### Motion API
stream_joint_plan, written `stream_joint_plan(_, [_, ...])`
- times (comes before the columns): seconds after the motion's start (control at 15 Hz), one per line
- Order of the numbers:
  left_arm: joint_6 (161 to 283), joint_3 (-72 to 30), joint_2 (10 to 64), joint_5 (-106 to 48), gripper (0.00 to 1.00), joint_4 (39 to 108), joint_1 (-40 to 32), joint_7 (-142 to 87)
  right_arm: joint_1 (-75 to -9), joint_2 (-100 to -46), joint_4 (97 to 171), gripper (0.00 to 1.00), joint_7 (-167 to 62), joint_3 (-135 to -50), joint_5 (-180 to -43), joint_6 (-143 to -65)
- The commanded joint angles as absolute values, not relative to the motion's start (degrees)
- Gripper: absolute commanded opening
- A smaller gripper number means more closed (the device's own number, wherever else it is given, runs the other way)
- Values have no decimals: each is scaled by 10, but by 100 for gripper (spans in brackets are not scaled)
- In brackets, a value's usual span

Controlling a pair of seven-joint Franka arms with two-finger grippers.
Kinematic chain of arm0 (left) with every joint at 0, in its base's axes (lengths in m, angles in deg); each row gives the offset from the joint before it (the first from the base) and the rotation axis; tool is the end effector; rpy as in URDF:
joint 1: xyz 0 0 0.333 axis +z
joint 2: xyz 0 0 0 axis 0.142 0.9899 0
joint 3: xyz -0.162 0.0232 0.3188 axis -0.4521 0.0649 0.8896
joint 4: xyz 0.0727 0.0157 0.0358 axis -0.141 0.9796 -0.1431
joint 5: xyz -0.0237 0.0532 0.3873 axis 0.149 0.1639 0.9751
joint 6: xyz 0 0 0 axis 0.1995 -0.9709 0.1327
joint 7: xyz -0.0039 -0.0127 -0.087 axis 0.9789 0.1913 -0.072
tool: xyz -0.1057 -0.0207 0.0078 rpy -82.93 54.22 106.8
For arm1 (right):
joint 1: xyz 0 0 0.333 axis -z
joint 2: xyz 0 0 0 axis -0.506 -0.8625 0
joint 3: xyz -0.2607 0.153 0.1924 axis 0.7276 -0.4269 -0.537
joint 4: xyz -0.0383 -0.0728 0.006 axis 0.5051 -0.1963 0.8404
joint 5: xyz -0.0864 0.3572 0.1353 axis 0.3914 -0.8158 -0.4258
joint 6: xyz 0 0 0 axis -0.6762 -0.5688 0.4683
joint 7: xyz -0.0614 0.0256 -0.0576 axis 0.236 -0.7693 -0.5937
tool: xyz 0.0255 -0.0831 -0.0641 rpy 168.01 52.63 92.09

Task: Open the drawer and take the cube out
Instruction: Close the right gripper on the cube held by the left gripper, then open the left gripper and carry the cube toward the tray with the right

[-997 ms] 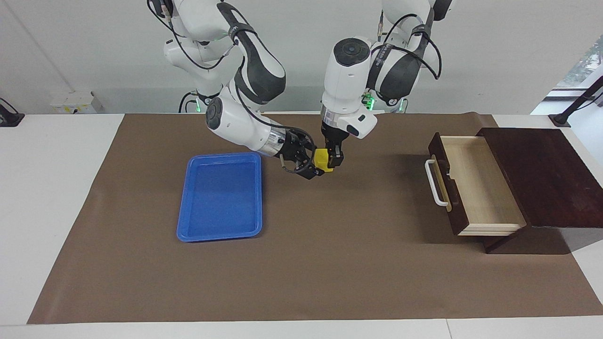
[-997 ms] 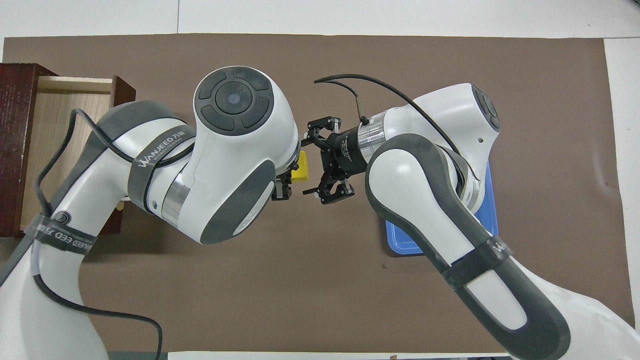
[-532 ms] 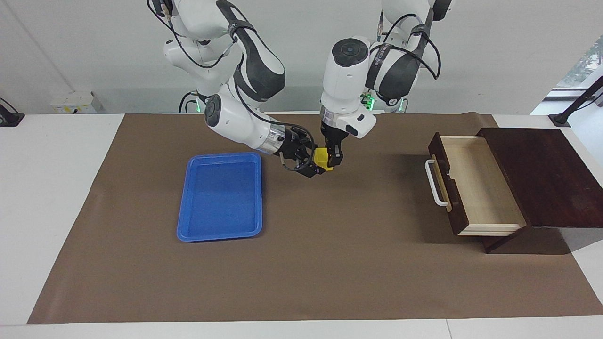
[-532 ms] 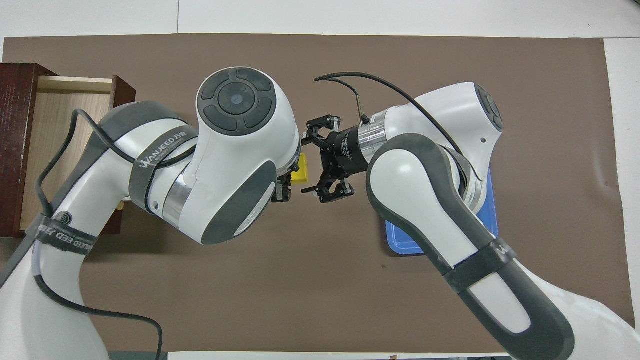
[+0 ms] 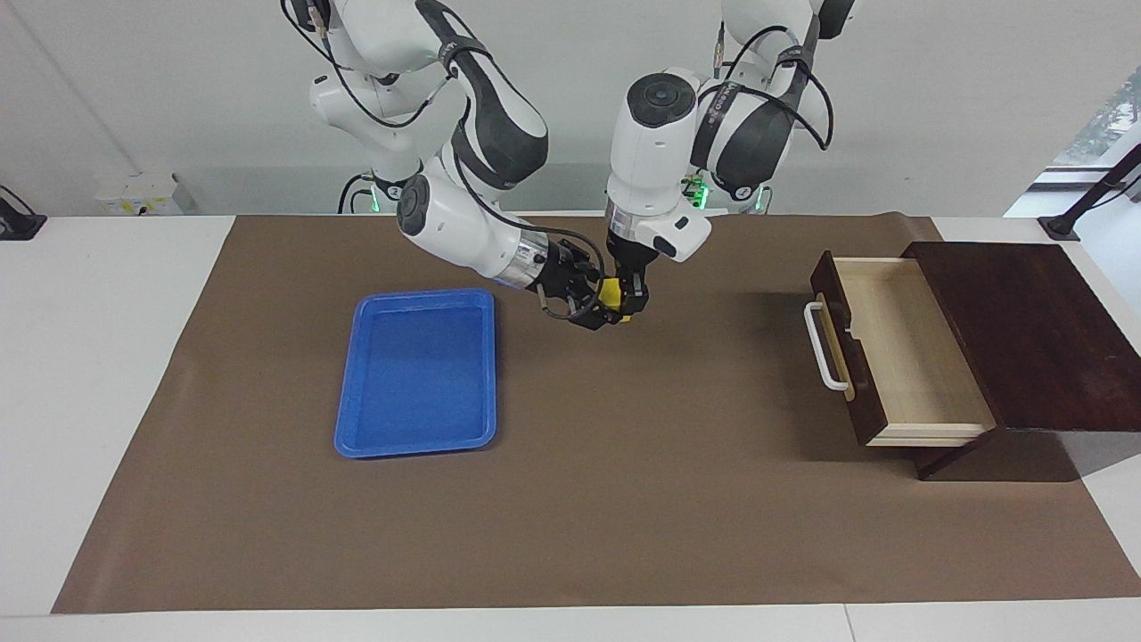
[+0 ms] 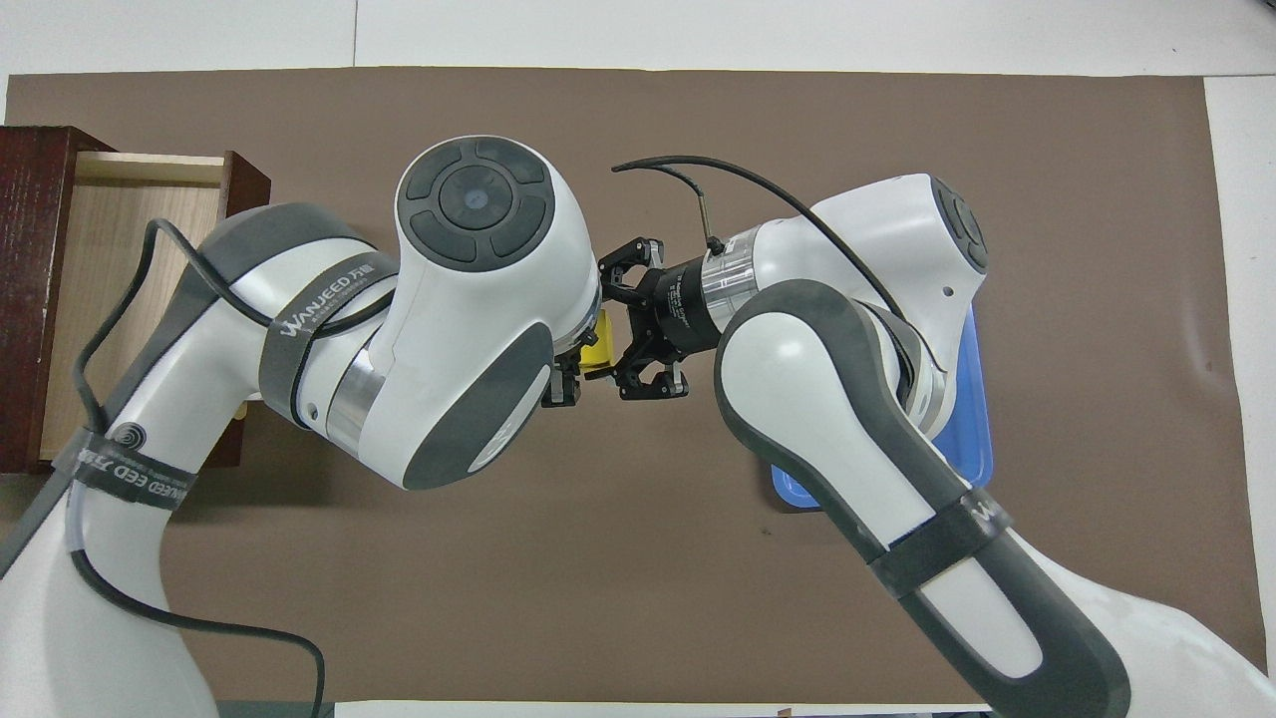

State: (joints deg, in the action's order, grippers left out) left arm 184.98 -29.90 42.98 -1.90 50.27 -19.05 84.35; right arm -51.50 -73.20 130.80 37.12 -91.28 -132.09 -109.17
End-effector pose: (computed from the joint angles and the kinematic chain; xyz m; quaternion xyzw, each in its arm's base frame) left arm 0.5214 -0.3953 0.5510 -0.7142 -0.6997 0.0147 0.0023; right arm 0.5769 0.3287 0.4817 -0.6962 0.5992 0.2903 0.2684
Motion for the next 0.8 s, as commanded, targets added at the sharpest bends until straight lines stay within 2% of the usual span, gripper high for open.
stream_joint_plan(0.0, [1855, -289, 419, -26, 0, 512, -198, 843, -517, -717, 1326, 33, 375, -914, -1335, -1093])
stream_joint_plan(0.13, [1855, -289, 419, -26, 0, 512, -198, 843, -517, -718, 1326, 0, 376, -914, -1335, -1093])
stream_joint_plan(0.73, [1857, -289, 419, -24, 0, 512, -197, 840, -511, -719, 1321, 0, 381, -914, -1334, -1094])
